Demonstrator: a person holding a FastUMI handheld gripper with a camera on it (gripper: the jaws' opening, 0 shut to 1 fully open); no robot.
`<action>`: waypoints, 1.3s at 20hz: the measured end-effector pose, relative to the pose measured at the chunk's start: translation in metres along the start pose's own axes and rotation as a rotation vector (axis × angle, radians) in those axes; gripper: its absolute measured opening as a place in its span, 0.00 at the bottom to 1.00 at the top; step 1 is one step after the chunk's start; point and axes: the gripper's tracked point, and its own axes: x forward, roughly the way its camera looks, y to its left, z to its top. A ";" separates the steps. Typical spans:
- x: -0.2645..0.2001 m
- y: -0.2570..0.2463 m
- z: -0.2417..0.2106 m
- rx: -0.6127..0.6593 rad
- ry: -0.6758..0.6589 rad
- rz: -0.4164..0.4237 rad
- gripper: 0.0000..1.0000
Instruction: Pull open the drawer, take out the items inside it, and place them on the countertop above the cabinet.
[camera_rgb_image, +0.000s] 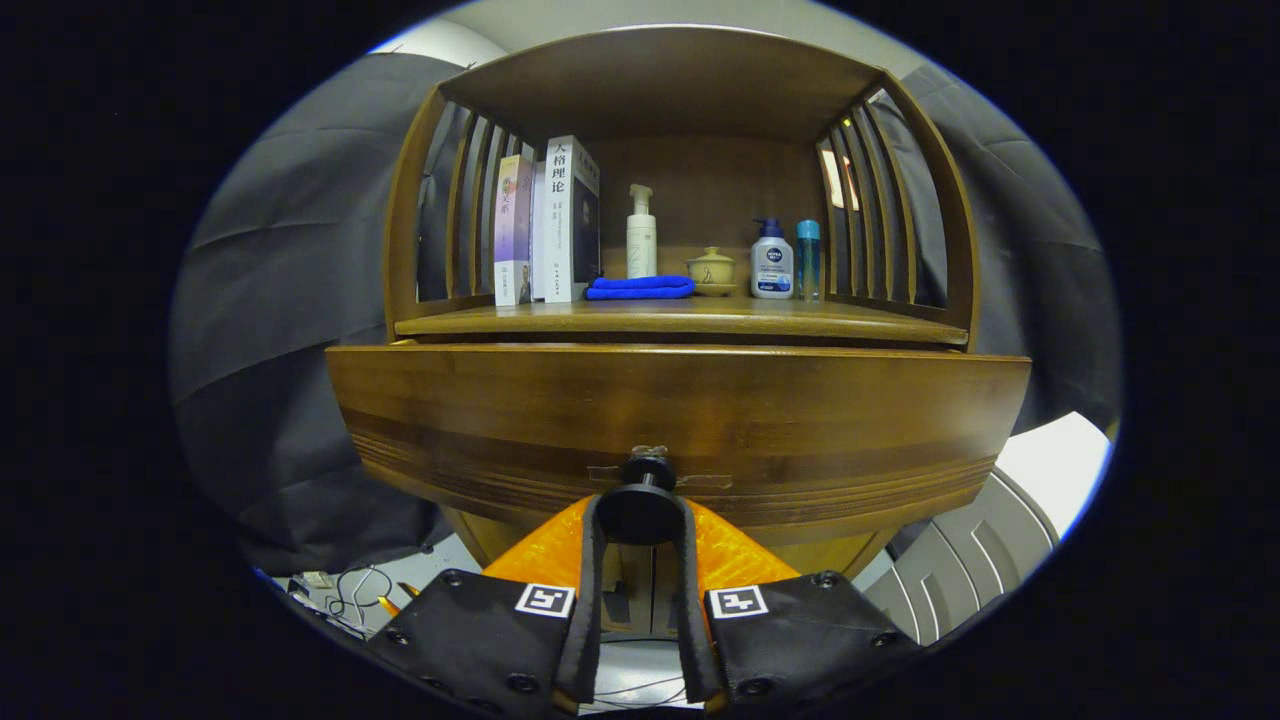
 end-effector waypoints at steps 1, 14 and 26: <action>-0.003 0.000 -0.001 -0.002 0.000 -0.002 0.35; -0.043 0.005 -0.013 -0.030 -0.023 -0.005 0.35; -0.069 0.015 -0.029 -0.100 -0.039 0.011 0.35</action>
